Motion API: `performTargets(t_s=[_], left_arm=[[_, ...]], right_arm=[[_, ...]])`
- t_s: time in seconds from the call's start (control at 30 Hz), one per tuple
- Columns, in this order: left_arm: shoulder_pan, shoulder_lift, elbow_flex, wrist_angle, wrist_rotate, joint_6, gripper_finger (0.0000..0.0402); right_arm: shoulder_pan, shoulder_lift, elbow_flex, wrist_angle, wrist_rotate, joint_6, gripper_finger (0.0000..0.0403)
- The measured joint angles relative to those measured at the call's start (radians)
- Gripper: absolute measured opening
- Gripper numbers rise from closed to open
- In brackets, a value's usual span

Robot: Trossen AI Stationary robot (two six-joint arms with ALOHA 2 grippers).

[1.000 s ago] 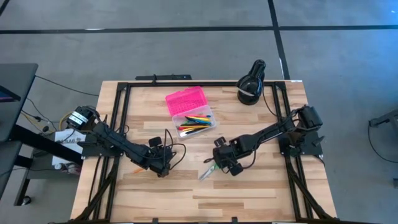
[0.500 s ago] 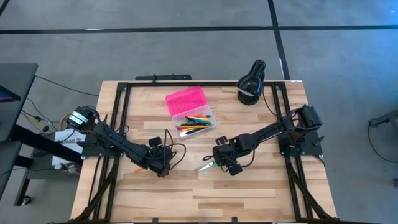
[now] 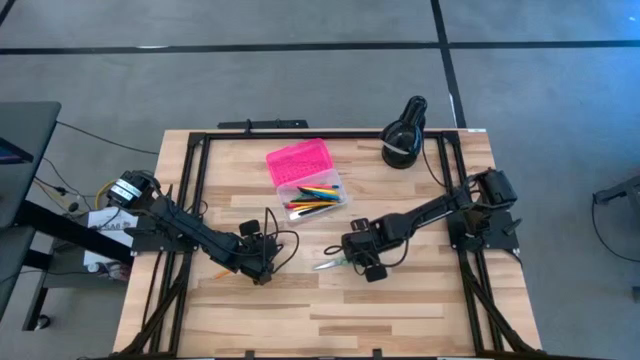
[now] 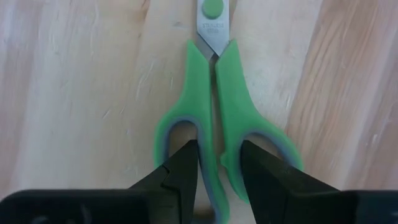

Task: Pick & place school supplies into a supply box
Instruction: Put the green scissor into the pink supply box

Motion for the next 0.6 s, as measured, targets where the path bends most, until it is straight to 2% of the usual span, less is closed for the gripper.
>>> performTargets(t_s=[0.13, 0.6], left_arm=[[0.0, 0.0, 0.0, 0.0, 0.0, 0.0, 0.0169], [0.0, 0.0, 0.0, 0.0, -0.001, 0.0, 0.0169]], right_arm=[[-0.011, 0.028, 0.004, -0.015, -0.029, 0.017, 0.0109], [-0.021, 0.031, 0.003, -0.024, -0.031, 0.035, 0.0102]])
